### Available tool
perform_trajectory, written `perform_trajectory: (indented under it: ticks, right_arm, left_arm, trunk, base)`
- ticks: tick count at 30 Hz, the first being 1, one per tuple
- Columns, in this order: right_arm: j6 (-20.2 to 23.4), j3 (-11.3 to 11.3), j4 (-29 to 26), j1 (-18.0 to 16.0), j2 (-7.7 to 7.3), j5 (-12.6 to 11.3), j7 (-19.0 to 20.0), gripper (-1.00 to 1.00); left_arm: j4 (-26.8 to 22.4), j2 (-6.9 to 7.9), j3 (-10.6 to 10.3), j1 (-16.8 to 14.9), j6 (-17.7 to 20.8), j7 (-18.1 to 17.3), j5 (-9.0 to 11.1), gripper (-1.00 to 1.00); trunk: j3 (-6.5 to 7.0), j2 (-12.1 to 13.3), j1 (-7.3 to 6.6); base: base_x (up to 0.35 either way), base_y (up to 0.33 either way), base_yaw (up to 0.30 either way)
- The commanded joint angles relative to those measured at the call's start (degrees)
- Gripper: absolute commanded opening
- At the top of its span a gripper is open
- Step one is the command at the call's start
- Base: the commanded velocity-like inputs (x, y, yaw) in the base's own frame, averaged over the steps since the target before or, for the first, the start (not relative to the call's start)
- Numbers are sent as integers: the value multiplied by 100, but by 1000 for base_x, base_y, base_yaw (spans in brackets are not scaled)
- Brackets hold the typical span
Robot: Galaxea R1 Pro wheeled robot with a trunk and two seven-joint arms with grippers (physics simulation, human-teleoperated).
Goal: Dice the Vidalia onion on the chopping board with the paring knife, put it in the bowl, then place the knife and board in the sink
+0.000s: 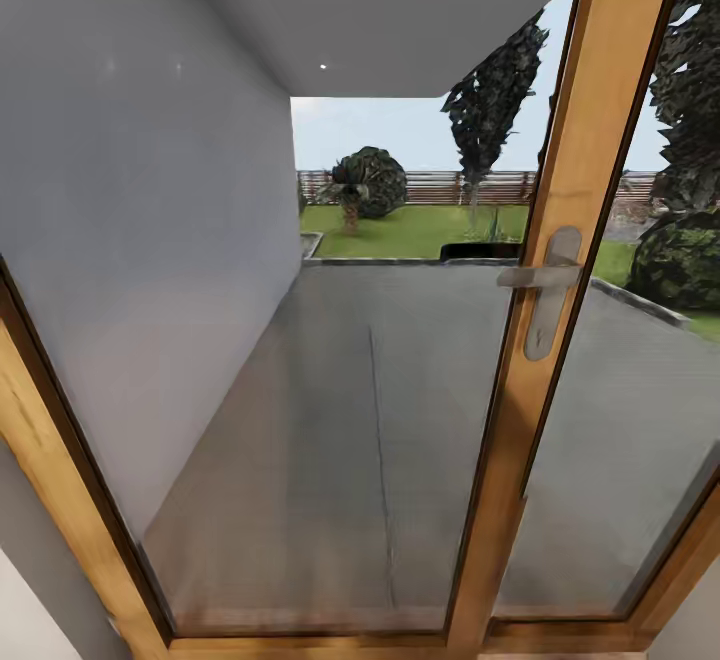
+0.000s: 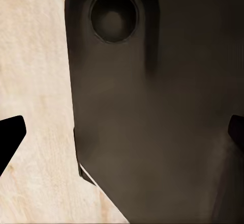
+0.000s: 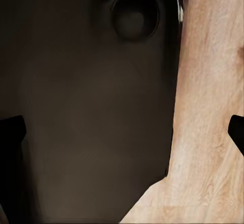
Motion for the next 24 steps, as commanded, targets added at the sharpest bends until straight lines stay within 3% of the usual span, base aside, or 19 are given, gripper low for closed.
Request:
perform_trajectory:
  ticks: [1, 5, 12, 24]
  right_arm:
    - [0, 0, 0, -1, 0, 0, 0, 100]
    - [-6, 1, 6, 26, -9, -16, -9, 100]
    - [-9, 25, -178, -51, 207, -3, -9, 100]
    - [-331, 25, -283, -53, 216, 3, -4, 100]
  left_arm:
    - [0, 0, 0, -1, 0, 0, 0, 100]
    - [9, -12, -9, -1, -9, -9, -9, 100]
    - [6, 13, 4, 16, -9, -6, 5, 100]
    - [9, 18, -3, 17, -9, -9, 9, 100]
  trunk:
    - [-3, -2, 0]
    - [-3, -2, 0]
    - [-3, -2, 0]
    - [-3, -2, 0]
  base:
    - [0, 0, 0]
    - [0, 0, 0]
    - [0, 0, 0]
    - [0, 0, 0]
